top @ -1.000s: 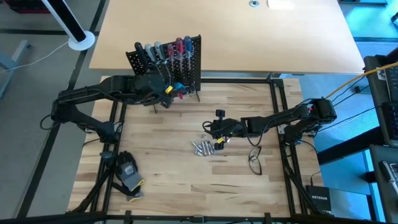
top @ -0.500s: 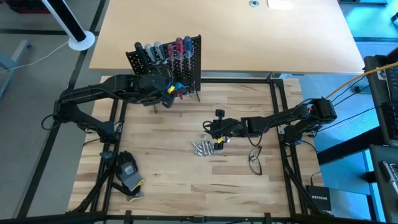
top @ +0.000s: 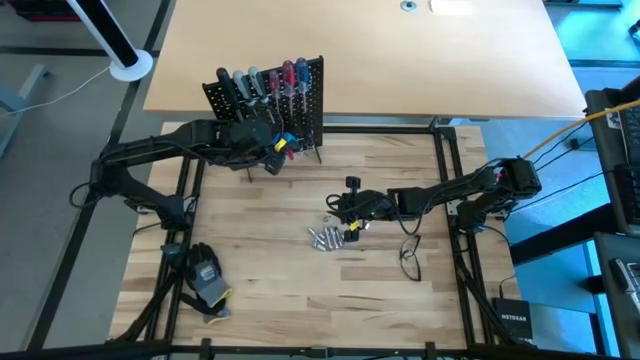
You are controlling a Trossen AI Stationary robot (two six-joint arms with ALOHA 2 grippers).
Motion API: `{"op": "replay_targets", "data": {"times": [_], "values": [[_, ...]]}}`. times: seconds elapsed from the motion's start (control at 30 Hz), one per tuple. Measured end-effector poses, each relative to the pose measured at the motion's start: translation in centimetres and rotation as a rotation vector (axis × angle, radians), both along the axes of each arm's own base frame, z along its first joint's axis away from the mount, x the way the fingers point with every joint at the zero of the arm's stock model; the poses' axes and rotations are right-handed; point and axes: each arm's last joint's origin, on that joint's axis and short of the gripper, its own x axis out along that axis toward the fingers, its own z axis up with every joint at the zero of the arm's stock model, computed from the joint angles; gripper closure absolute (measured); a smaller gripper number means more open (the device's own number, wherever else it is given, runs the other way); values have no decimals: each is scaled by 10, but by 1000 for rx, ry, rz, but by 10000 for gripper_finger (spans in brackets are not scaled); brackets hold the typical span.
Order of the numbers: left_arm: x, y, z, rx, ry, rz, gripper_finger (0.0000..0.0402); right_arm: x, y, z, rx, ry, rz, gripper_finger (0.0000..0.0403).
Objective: Hang tools onto peg board
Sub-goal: Hang the blue pick tool onto the peg board
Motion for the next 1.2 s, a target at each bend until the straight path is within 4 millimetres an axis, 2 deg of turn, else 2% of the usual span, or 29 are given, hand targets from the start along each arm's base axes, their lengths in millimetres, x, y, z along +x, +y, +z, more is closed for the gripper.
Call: {"op": "replay_targets", "data": {"times": [0.6, 1.2], "values": [[14, 24, -19, -24, 94, -6, 401, 0, 0, 0, 3, 0, -1, 308], [11, 23, -21, -84, 96, 16, 401, 0, 0, 0, 11, -1, -6, 308]]}}
